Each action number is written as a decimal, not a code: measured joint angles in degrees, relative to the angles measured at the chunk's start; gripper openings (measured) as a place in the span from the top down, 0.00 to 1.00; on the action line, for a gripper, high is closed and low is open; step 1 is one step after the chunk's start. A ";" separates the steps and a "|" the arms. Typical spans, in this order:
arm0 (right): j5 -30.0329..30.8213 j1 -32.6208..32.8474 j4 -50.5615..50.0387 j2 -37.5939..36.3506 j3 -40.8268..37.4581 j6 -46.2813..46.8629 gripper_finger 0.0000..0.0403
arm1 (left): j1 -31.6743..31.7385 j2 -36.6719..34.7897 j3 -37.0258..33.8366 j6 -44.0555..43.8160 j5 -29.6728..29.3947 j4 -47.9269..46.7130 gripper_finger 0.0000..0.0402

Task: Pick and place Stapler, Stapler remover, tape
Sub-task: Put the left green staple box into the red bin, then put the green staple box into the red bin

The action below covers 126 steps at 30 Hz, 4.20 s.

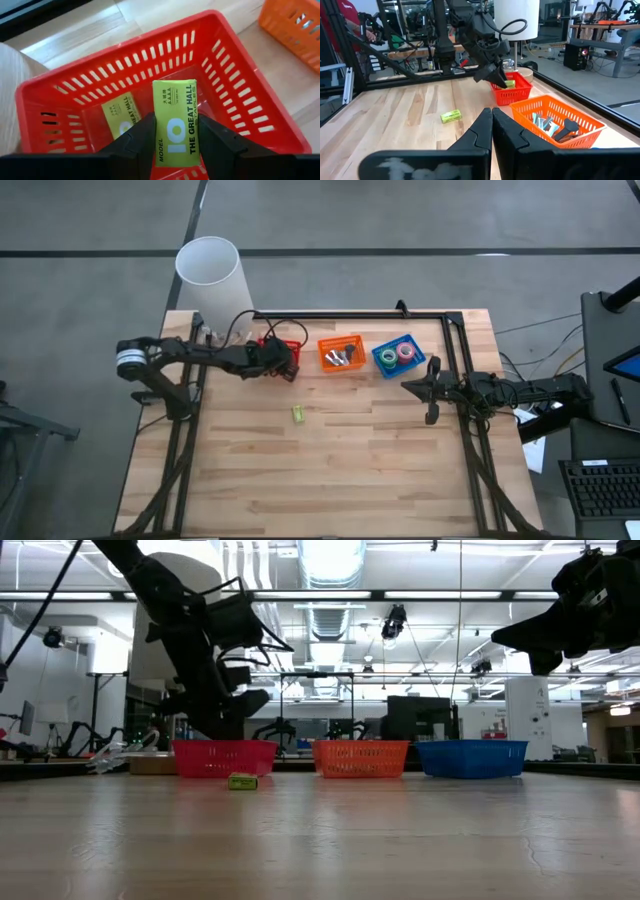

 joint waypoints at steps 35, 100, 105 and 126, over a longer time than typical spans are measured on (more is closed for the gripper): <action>0.00 0.01 0.00 0.00 0.00 0.00 0.98 | -18.40 -7.21 7.43 4.66 2.06 0.47 0.48; 0.00 0.00 0.00 -0.02 0.00 0.00 0.98 | -27.56 9.73 13.16 16.09 7.13 -9.65 0.45; 0.00 0.01 0.00 -0.02 0.00 0.00 0.98 | -27.63 9.84 13.05 10.68 7.16 -11.80 0.43; 0.00 0.01 0.00 0.02 0.00 0.00 0.98 | -28.61 14.46 12.87 7.89 7.92 -8.47 0.19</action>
